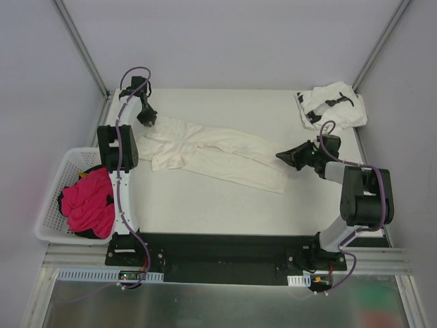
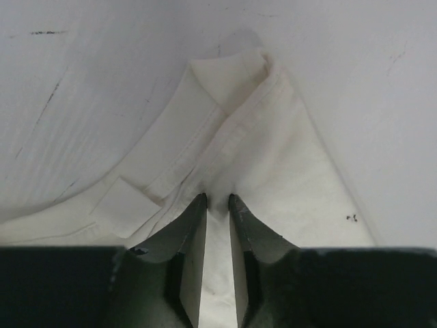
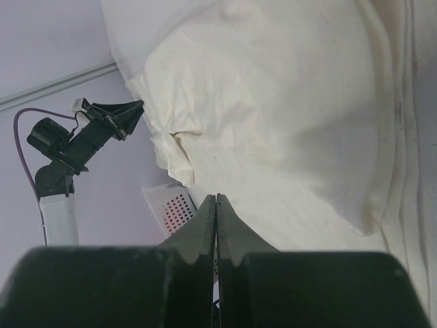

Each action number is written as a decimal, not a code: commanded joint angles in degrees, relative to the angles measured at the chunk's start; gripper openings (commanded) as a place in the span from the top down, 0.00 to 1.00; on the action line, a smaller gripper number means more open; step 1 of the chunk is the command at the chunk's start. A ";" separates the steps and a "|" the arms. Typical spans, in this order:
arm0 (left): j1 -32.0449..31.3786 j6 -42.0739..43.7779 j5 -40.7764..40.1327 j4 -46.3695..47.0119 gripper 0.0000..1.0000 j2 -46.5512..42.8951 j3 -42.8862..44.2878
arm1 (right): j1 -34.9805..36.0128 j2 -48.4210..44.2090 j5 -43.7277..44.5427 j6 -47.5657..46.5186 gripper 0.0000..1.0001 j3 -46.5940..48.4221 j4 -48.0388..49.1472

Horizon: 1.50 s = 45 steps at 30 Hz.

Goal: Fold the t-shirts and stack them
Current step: Fold the other side of the tshirt into a rectangle

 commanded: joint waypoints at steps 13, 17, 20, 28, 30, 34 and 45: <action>-1.47 1.36 1.06 -1.18 1.00 -0.04 5.58 | -0.32 -1.93 -0.75 0.90 0.99 2.38 1.95; -2.00 1.18 1.06 -1.18 1.00 -0.21 7.96 | -0.06 -1.84 -0.66 0.73 0.99 2.30 2.13; -2.00 1.09 1.23 -1.18 1.00 -0.30 9.81 | 0.12 -1.40 -0.66 0.73 0.99 2.29 2.39; -2.09 1.09 -0.08 -1.10 1.00 -1.62 11.30 | 0.47 -0.96 -0.66 1.34 0.99 2.29 3.36; -2.00 1.44 -0.09 -1.27 1.00 -1.71 12.35 | 0.56 -0.78 -0.75 1.26 0.99 2.38 3.36; -2.00 1.44 -0.26 -1.27 1.00 -2.06 14.02 | 0.65 -0.52 -0.75 1.43 0.99 2.73 3.54; -2.00 1.27 -0.26 -1.18 1.00 -1.53 16.75 | 1.18 -0.08 -0.84 1.87 0.99 3.17 4.06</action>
